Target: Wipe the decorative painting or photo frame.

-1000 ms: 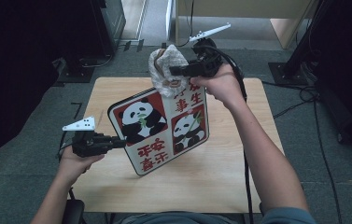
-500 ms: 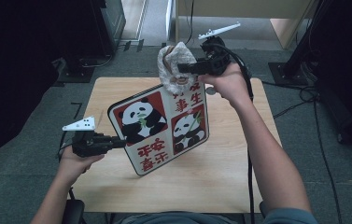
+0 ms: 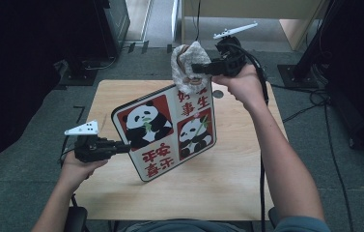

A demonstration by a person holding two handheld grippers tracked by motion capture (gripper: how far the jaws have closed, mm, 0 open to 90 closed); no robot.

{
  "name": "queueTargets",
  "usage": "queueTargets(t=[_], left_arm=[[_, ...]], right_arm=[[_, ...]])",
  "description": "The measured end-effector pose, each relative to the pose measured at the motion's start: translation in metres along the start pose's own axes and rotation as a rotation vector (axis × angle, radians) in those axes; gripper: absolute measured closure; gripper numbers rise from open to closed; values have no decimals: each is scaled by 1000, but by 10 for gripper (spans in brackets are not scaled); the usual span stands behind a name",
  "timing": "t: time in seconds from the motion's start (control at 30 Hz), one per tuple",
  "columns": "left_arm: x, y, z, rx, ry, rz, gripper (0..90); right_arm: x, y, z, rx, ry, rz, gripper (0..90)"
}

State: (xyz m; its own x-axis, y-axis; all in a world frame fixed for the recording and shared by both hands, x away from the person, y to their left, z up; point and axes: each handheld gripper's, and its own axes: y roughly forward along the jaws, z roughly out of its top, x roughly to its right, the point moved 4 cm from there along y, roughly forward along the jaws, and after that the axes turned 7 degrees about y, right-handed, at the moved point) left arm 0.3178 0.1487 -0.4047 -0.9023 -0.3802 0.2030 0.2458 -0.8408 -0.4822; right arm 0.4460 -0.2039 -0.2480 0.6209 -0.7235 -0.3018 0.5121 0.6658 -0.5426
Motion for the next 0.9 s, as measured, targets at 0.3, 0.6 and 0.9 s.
queueTargets(t=[0.3, 0.6, 0.9], left_arm=[[0, 0, 0, 0, -1, 1, 789], [-1, 0, 0, 0, 0, 0, 789], [-1, 0, 0, 1, 0, 1, 789]], right_arm=[[12, -7, -3, 14, 9, -19, 607], [24, -14, -7, 15, 35, -48, 607], [33, -19, -11, 11, 53, -67, 608]])
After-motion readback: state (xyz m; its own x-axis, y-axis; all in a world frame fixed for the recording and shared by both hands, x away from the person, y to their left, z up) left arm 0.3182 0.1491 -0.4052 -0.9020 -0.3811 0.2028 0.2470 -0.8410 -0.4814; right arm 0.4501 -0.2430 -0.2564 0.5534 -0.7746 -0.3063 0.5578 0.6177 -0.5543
